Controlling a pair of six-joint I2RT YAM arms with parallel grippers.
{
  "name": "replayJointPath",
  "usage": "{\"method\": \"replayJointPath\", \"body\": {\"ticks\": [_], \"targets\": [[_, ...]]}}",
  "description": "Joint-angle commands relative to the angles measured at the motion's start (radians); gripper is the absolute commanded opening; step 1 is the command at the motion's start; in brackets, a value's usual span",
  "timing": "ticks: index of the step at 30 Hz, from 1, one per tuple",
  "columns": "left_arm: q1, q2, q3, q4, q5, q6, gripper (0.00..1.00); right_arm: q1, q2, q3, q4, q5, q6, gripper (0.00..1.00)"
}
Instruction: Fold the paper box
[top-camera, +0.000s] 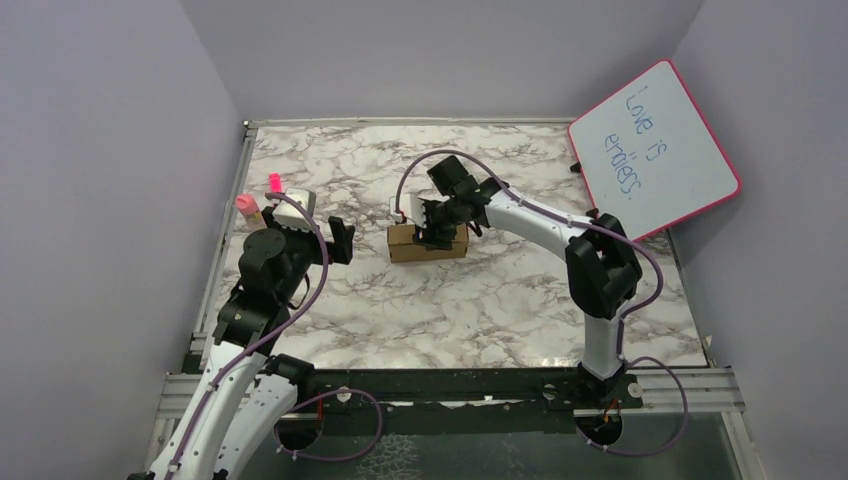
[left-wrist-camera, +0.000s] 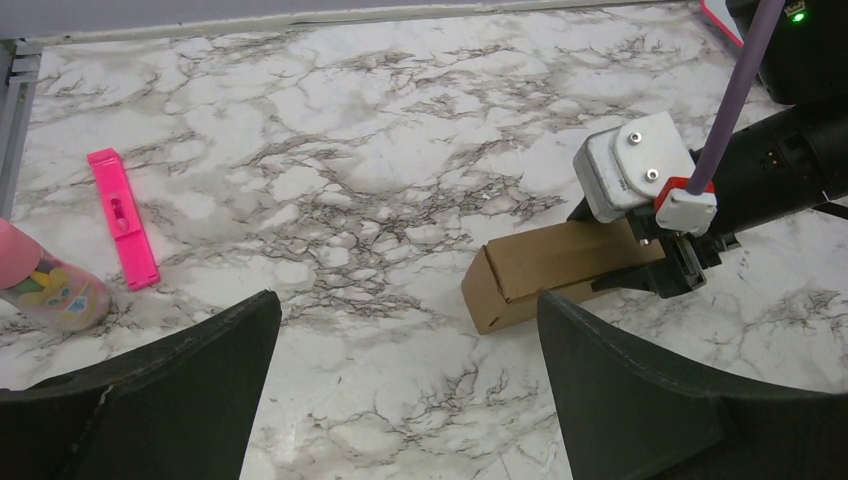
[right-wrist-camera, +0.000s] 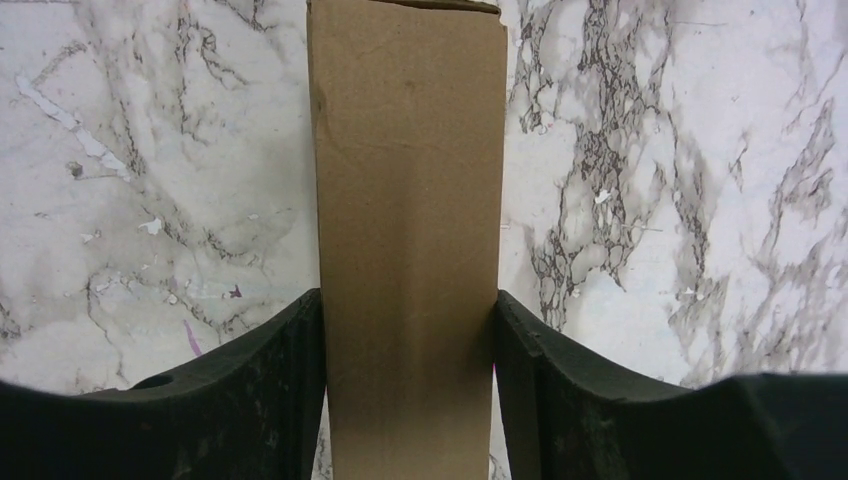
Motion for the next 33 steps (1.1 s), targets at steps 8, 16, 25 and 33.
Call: {"method": "replayJointPath", "body": {"ticks": [8,16,25,33], "targets": [[0.005,-0.019,-0.011,-0.007,-0.025,0.006,0.99,0.122,-0.129,-0.160,0.198,0.301,-0.048,0.31],[0.006,-0.025,-0.012,-0.006,-0.048,0.003,0.99,0.206,-0.172,-0.446,0.700,0.561,-0.167,0.32],[0.007,-0.022,-0.016,-0.007,-0.077,-0.001,0.99,0.271,-0.060,-0.651,1.191,0.746,-0.300,0.43],[0.008,-0.016,-0.015,-0.006,-0.068,-0.002,0.99,0.306,-0.079,-0.647,1.008,0.776,-0.158,0.76]]}}
